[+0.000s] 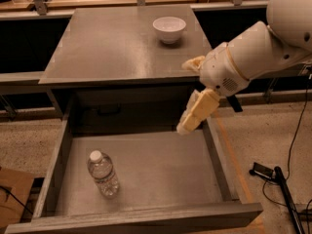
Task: Pick water bottle from top drawer and place on counter
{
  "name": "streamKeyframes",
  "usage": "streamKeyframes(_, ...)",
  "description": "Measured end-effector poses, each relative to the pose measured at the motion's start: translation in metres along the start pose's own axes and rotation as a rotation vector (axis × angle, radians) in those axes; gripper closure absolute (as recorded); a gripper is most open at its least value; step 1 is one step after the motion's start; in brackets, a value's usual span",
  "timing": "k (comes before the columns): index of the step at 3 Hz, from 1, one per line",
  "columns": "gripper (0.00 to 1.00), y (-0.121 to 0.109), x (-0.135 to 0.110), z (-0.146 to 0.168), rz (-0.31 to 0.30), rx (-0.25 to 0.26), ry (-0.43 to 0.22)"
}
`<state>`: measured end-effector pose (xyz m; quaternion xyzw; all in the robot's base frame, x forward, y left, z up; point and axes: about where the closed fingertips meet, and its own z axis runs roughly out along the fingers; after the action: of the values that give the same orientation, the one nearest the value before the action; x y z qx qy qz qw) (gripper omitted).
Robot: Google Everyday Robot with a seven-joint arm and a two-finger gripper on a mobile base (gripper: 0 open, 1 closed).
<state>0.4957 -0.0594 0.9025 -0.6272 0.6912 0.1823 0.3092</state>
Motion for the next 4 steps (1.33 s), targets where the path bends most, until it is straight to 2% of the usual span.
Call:
streamKeyframes(1,0.0,0.038,0.022,0.022,0.042,-0.079,-0.031)
streamKeyframes(2,0.0,0.069,0.037,0.064,0.074,-0.125,-0.082)
streamKeyframes(3,0.0,0.081,0.047,0.132,0.149,-0.121,-0.187)
streamKeyframes(4,0.0,0.077,0.053,0.175,0.2,-0.099,-0.238)
